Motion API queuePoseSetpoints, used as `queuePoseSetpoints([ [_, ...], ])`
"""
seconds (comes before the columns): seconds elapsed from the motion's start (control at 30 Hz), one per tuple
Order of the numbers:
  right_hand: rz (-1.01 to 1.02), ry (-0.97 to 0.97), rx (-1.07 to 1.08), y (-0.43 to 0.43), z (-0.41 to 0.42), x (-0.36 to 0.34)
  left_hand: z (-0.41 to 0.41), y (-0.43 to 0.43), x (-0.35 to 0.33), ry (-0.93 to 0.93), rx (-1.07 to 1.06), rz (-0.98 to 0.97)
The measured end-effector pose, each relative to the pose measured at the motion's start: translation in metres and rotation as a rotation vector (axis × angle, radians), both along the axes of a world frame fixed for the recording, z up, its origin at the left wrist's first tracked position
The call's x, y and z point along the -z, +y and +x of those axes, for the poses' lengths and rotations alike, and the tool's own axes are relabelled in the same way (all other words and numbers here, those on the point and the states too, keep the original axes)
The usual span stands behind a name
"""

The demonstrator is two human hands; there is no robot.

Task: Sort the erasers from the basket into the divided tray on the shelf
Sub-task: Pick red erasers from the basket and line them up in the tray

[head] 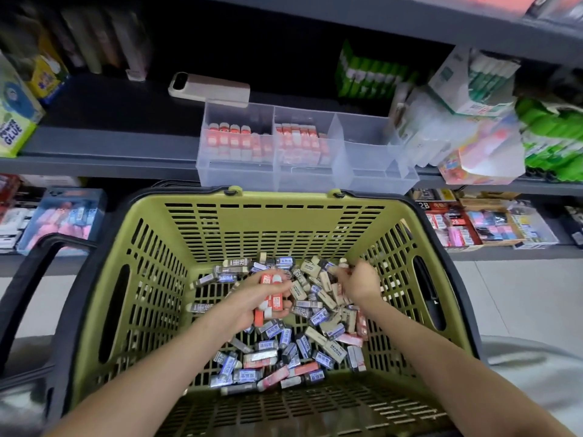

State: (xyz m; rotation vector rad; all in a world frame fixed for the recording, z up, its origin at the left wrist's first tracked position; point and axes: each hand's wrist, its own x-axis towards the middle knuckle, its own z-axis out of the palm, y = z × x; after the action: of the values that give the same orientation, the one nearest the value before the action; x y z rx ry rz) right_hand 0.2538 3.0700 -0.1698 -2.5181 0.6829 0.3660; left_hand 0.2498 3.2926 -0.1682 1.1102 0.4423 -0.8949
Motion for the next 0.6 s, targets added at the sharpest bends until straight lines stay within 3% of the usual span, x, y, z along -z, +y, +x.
queuePoseSetpoints([
  [0.13, 0.132, 0.133, -0.058, -0.001, -0.001, 0.001, 0.001, 0.002, 0.002, -0.006, -0.010, 0.023],
  [0.37, 0.067, 0.263, -0.191, -0.004, 0.003, -0.004, -0.003, -0.002, 0.002, -0.007, 0.024, 0.020],
  [0.53, 0.280, 0.281, 0.010, -0.005, 0.010, -0.024, -0.007, -0.006, 0.000, -0.038, 0.034, -0.015],
  [0.6, 0.483, 0.278, 0.023, 0.002, 0.011, -0.041, -0.007, -0.008, -0.001, -0.054, 0.023, -0.042],
])
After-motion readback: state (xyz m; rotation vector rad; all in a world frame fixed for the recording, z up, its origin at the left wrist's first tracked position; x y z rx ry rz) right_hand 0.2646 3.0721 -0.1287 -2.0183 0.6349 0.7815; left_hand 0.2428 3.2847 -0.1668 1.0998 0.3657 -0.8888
